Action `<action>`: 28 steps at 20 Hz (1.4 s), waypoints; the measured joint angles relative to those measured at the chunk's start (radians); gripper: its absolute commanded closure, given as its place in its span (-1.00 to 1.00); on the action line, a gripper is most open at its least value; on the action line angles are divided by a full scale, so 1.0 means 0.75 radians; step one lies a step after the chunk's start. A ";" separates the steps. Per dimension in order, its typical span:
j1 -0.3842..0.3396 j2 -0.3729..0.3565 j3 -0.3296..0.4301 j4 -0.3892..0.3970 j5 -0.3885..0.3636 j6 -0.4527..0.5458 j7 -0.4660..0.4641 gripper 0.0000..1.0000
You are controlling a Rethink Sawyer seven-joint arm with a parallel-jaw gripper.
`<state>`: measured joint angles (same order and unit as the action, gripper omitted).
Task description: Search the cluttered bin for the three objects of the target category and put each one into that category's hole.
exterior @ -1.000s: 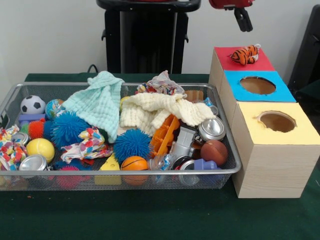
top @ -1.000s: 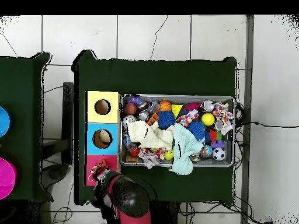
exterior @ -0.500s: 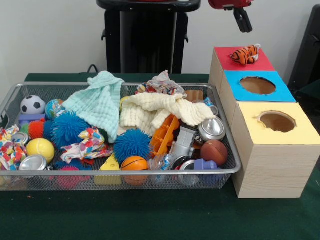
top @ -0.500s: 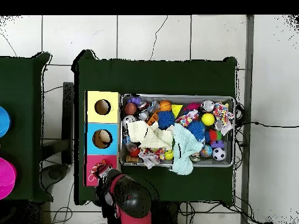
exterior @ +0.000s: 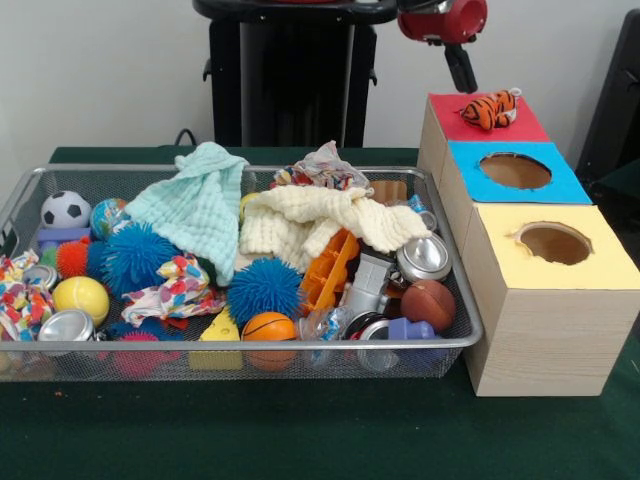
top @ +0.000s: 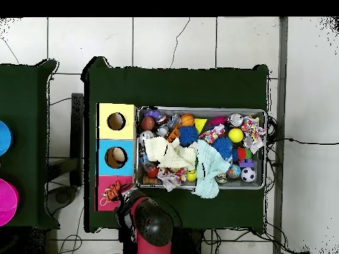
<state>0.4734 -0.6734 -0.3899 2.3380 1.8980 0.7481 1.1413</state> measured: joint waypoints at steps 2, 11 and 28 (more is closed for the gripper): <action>0.021 0.034 0.000 0.000 0.039 -0.005 0.000 1.00; 0.100 0.106 0.001 -0.001 0.106 -0.004 0.000 1.00; 0.080 0.066 -0.003 0.000 -0.038 -0.005 0.000 1.00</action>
<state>0.5336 -0.6238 -0.3923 2.3377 1.8697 0.7444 1.1413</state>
